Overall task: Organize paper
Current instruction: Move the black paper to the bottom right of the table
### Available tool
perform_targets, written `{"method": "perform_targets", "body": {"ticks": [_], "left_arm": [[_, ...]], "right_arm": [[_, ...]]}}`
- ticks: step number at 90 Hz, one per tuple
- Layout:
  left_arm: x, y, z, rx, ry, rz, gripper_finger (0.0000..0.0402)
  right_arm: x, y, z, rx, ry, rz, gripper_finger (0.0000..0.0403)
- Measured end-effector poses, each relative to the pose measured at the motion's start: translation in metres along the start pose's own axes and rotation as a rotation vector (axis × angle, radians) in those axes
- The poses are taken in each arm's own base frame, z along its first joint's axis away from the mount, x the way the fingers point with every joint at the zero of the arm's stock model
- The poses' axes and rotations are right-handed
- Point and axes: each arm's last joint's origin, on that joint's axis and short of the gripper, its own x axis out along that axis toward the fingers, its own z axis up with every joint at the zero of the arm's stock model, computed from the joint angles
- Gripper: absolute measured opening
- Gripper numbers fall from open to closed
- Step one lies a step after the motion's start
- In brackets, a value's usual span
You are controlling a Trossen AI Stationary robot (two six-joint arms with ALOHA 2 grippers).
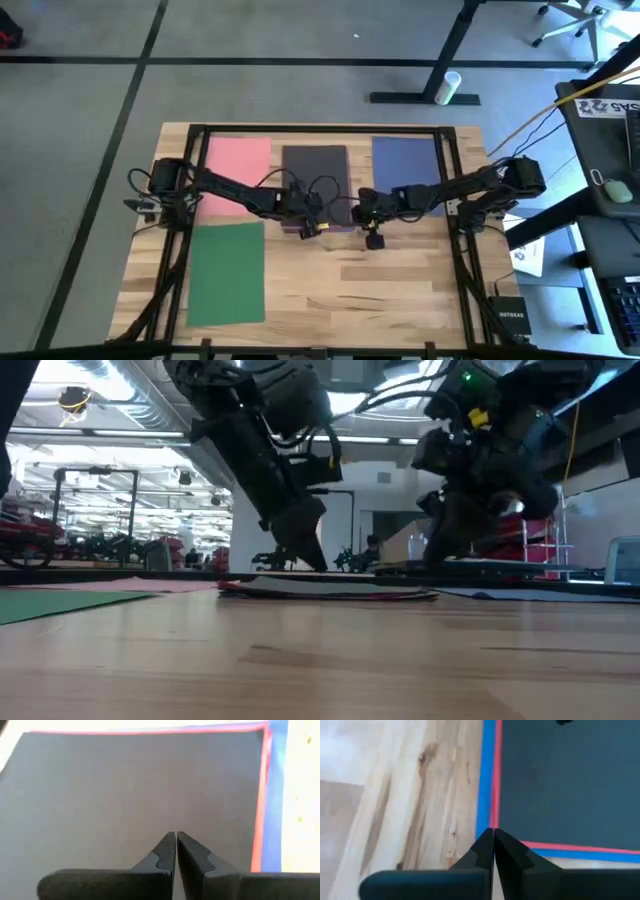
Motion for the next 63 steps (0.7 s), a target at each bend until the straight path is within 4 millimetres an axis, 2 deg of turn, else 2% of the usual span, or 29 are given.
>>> {"method": "perform_targets", "body": {"ticks": [34, 63], "left_arm": [[0.015, 0.017, -0.007, -0.001, 0.057, 0.010, 0.0000], [0.034, 0.013, -0.016, 0.021, 0.093, 0.007, 0.0000]], "right_arm": [[0.009, -0.001, -0.004, -0.082, 0.043, -0.055, 0.0090], [0.023, -0.001, -0.011, -0.084, 0.091, -0.048, 0.0093]]}}
